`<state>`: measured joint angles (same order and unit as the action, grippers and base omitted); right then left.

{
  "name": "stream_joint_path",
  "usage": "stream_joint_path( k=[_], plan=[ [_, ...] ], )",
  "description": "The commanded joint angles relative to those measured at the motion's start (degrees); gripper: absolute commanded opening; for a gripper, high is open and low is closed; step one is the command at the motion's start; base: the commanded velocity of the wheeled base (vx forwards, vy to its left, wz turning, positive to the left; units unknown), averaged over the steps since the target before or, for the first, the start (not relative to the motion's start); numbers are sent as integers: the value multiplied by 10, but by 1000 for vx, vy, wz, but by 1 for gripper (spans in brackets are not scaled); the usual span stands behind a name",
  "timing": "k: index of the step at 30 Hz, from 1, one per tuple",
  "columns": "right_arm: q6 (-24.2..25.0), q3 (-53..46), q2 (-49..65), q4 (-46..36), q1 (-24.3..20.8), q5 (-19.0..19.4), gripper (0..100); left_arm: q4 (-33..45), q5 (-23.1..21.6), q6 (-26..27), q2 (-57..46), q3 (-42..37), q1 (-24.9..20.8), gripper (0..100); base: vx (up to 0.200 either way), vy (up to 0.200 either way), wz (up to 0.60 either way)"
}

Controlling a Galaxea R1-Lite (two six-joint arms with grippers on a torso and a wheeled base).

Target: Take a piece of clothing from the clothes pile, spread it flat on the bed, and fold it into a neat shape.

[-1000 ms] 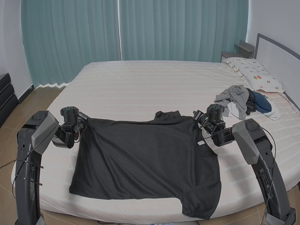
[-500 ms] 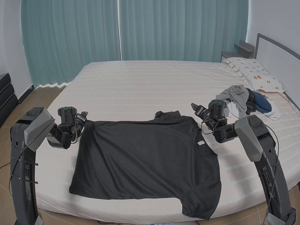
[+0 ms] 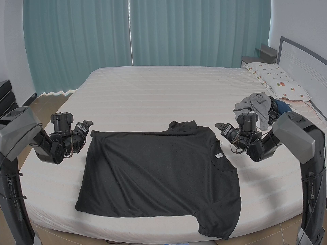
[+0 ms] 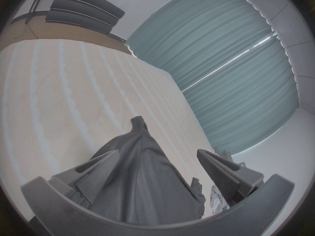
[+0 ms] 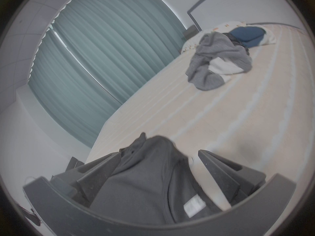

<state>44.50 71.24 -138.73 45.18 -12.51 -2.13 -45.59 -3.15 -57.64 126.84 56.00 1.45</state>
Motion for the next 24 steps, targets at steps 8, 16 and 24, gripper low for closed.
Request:
stream_joint_path(
  k=[8, 16, 24],
  plan=[
    [80, -441, 281, 34, -58, 68, 100, -99, -91, -4, -175, -357, -1, 100, -75, 0, 0],
    [83, -473, 269, 34, -57, 89, 100, -143, -92, 2, -147, -405, -1, 100, -200, 0, 0],
    [83, -476, 269, 34, -58, 89, 100, -174, -87, 33, -75, -406, 0, 100, -25, 0, 0]
  ],
)
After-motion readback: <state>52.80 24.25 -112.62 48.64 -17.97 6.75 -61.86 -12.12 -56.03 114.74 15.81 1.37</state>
